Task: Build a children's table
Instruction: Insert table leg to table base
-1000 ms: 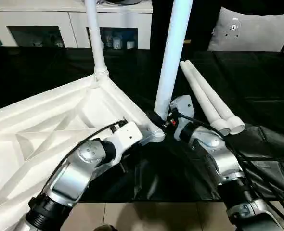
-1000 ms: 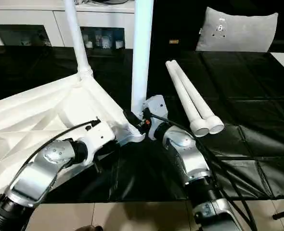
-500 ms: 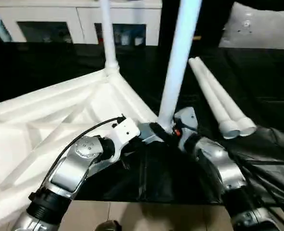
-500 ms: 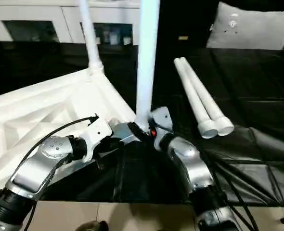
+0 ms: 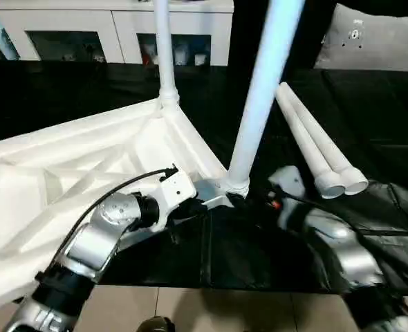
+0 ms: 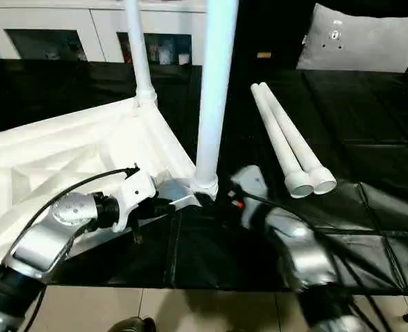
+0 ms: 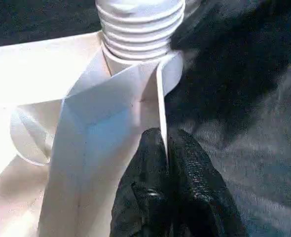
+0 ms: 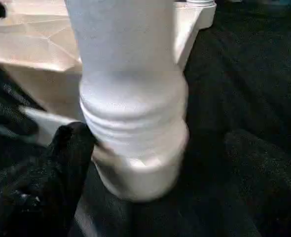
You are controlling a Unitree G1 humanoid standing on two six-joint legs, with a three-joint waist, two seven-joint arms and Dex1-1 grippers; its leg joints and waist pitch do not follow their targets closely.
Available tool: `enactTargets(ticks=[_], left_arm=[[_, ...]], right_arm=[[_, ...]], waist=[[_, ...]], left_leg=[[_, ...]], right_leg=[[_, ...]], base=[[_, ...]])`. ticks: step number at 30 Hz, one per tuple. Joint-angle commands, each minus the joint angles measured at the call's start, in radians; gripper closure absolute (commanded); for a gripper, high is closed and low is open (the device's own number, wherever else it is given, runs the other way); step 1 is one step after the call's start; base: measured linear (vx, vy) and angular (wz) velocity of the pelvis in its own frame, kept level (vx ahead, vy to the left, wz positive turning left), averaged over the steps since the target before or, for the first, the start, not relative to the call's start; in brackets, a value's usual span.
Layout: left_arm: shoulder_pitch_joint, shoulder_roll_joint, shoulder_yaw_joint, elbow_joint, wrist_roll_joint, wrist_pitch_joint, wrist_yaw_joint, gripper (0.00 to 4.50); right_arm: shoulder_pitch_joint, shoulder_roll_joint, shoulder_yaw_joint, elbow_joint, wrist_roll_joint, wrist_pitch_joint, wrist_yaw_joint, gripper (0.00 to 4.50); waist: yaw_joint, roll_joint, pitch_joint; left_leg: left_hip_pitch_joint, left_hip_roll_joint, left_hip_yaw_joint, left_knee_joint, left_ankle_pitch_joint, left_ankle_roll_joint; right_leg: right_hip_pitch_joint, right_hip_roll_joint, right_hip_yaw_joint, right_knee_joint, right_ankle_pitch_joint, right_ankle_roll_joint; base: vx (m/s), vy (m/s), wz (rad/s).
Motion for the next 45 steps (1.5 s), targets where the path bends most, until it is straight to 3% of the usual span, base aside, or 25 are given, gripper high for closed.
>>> enactTargets(ticks=[1, 8, 13, 15, 22, 25, 31, 32, 40, 41, 45], left_arm=[[-0.017, 0.031, -0.008, 0.031, 0.024, -0.031, -0.026, 4.5], [-0.055, 0.055, -0.041, 0.098, 0.033, -0.095, -0.092, 4.5], [-0.062, 0.065, -0.056, 0.1, 0.033, -0.104, -0.126, 4.5], [-0.045, 0.071, -0.067, 0.062, 0.022, -0.085, -0.15, 4.5], [-0.003, 0.076, -0.079, -0.008, 0.009, -0.049, -0.158, 4.5], [0.032, 0.08, -0.086, -0.081, -0.003, 0.011, -0.158, 4.5], [0.033, 0.071, -0.092, -0.075, 0.011, 0.015, -0.148, 4.5], [0.033, 0.08, -0.092, -0.068, 0.023, 0.0, -0.145, 4.5], [0.033, 0.131, -0.107, -0.03, 0.059, -0.128, -0.174, 4.5], [0.024, 0.134, -0.101, -0.012, 0.053, -0.162, -0.184, 4.5], [-0.011, 0.15, -0.093, 0.048, 0.057, -0.262, -0.21, 4.5]], right_arm=[[0.02, -0.032, -0.028, 0.012, -0.01, 0.004, 0.021, 0.08], [0.024, -0.108, -0.016, -0.046, 0.014, 0.024, 0.134, 0.08], [0.028, -0.119, -0.009, -0.092, 0.035, 0.046, 0.17, 0.08], [0.062, -0.093, -0.012, -0.187, 0.089, 0.09, 0.172, 0.08], [0.11, -0.011, -0.061, -0.255, 0.174, 0.158, 0.092, 0.08], [0.121, 0.054, -0.092, -0.251, 0.188, 0.21, -0.007, 0.08], [0.121, 0.066, -0.077, -0.26, 0.153, 0.222, -0.052, 0.08], [0.124, 0.058, -0.075, -0.273, 0.159, 0.22, -0.038, 0.08], [0.117, 0.056, -0.079, -0.298, 0.153, 0.216, -0.023, 0.08], [0.11, 0.057, -0.076, -0.3, 0.155, 0.216, -0.022, 0.08], [0.085, 0.067, -0.076, -0.293, 0.153, 0.217, -0.039, 0.08]], waist=[[0.001, 0.001, -0.068], [0.001, 0.002, -0.073], [0.004, 0.005, -0.076], [0.007, 0.0, -0.079], [0.013, 0.007, -0.082], [0.016, 0.009, -0.084], [0.022, 0.009, -0.083], [0.021, 0.003, -0.083], [0.02, 0.0, -0.087], [0.019, -0.005, -0.086], [0.021, -0.008, -0.085]], left_leg=[[0.014, 0.052, -0.019, -0.05, -0.071, 0.092], [0.013, 0.051, -0.018, -0.043, -0.09, 0.1], [0.017, 0.056, -0.019, -0.042, -0.112, 0.086], [0.016, 0.056, -0.019, -0.041, -0.107, 0.092], [0.018, 0.058, -0.019, -0.04, -0.091, 0.091], [0.019, 0.056, -0.02, -0.041, -0.083, 0.072], [0.018, 0.052, -0.018, -0.042, -0.098, 0.046], [0.017, 0.052, -0.017, -0.043, -0.097, 0.043], [0.017, 0.051, -0.018, -0.039, -0.076, 0.056], [0.017, 0.051, -0.017, -0.04, -0.079, 0.056], [0.022, 0.052, -0.016, -0.044, -0.124, 0.035]], right_leg=[[0.052, -0.069, 0.049, -0.055, 0.141, -0.255], [0.053, -0.071, 0.048, -0.055, 0.103, -0.265], [0.05, -0.072, 0.049, -0.051, 0.076, -0.277], [0.052, -0.073, 0.05, -0.05, 0.085, -0.275], [0.045, -0.074, 0.049, -0.045, 0.093, -0.279], [0.044, -0.071, 0.048, -0.043, 0.092, -0.275], [0.045, -0.071, 0.049, -0.049, 0.043, -0.241], [0.047, -0.071, 0.05, -0.05, 0.041, -0.234], [0.045, -0.07, 0.049, -0.045, 0.054, -0.216], [0.044, -0.069, 0.049, -0.048, 0.05, -0.215], [0.041, -0.072, 0.05, -0.053, -0.024, -0.205]], base=[[0.0, 0.0, 0.0], [0.0, 0.0, 0.0], [0.0, 0.0, 0.0], [0.0, 0.0, 0.0], [0.0, 0.0, 0.0], [0.0, 0.0, 0.0], [0.0, 0.0, 0.0], [0.0, 0.0, 0.0], [0.0, 0.0, 0.0], [0.0, 0.0, 0.0], [0.0, 0.0, 0.0]])
